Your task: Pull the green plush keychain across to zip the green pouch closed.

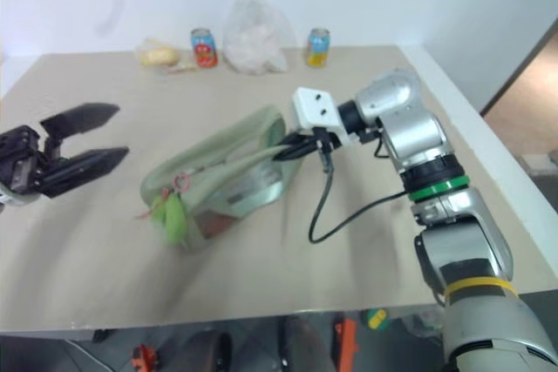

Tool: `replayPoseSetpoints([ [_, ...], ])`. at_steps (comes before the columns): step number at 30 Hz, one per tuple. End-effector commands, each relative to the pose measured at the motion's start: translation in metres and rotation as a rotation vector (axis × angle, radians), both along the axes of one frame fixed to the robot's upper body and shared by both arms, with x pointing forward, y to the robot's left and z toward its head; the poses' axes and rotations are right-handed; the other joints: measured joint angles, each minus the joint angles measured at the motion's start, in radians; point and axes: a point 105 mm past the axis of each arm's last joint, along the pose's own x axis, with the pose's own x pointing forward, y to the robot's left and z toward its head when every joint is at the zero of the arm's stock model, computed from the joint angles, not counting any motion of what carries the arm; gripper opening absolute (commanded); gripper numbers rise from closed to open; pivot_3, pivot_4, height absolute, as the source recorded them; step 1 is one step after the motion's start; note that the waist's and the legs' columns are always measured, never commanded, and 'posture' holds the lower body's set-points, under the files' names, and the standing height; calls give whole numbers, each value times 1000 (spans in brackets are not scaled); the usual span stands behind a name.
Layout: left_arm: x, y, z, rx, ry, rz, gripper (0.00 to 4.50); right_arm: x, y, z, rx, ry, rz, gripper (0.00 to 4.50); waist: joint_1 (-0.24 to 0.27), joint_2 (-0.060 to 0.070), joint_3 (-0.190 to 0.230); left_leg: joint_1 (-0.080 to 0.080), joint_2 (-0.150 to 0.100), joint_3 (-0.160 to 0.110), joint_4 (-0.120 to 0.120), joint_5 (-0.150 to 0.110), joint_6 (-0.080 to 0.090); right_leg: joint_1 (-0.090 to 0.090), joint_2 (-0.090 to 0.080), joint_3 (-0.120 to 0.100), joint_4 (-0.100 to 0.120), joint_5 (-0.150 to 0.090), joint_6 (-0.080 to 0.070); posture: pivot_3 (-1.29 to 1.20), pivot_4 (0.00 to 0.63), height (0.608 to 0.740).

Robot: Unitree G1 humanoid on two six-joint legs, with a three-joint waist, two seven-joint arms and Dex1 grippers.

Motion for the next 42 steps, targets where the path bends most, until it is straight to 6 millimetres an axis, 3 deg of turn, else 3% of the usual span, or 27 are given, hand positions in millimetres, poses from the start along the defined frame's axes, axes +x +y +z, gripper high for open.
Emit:
replayPoseSetpoints([
  [1,-8,1,10,-27,-56,18,4500,14,-9,19,54,-18,-126,98,1,0,0,1,0,0,0,0,0,1,0,0,0,0,1,0,150,740],
  [6,-9,-3,5,-40,-46,26,4500,2,-13,30,24,17,-168,98,2,0,0,0,0,0,0,2,-4,0,0,1,0,1,2,0,150,740],
  [11,-5,-5,-1,-54,-31,31,4500,3,-10,31,-19,8,-234,98,2,0,0,0,0,0,0,2,-4,0,0,0,0,1,2,0,150,740],
  [18,-2,-8,-6,-70,-17,25,4500,-6,15,45,24,55,-279,98,0,0,0,0,1,0,0,2,-4,-1,2,1,1,1,1,0,150,740],
  [25,-1,-8,-6,-83,-12,28,4500,-9,32,42,46,126,-313,98,0,0,0,0,1,0,0,2,-4,-1,2,0,1,1,1,0,150,740],
  [30,-2,-7,-5,-86,-15,33,4500,-15,37,20,17,195,-310,98,0,0,0,0,1,0,0,2,-4,-1,2,0,1,1,1,0,150,740],
  [33,-3,-7,-4,-87,-15,35,4500,-17,44,18,60,232,-313,98,-6,0,0,0,2,0,-1,2,-4,-1,3,0,1,1,0,0,150,740],
  [34,-3,-7,-4,-87,-14,35,4500,-18,45,18,67,233,-305,797,-8,0,0,0,2,0,-1,2,-4,-1,3,1,1,1,0,0,150,740],
  [35,-3,-8,-4,-86,-13,35,4500,-18,47,18,76,238,-300,975,-10,0,0,0,3,0,-1,2,-4,-1,3,1,1,1,0,0,150,740],
  [39,-3,-8,-4,-86,-10,35,4500,-19,47,23,117,286,-313,2446,-11,0,0,1,3,-1,-1,3,-4,-1,5,0,2,1,-1,0,150,740],
  [42,-2,-10,-4,-86,-5,27,4500,-11,39,43,186,316,-357,3461,-11,0,0,1,3,-1,0,3,-4,-1,5,0,2,1,-1,0,150,740],
])
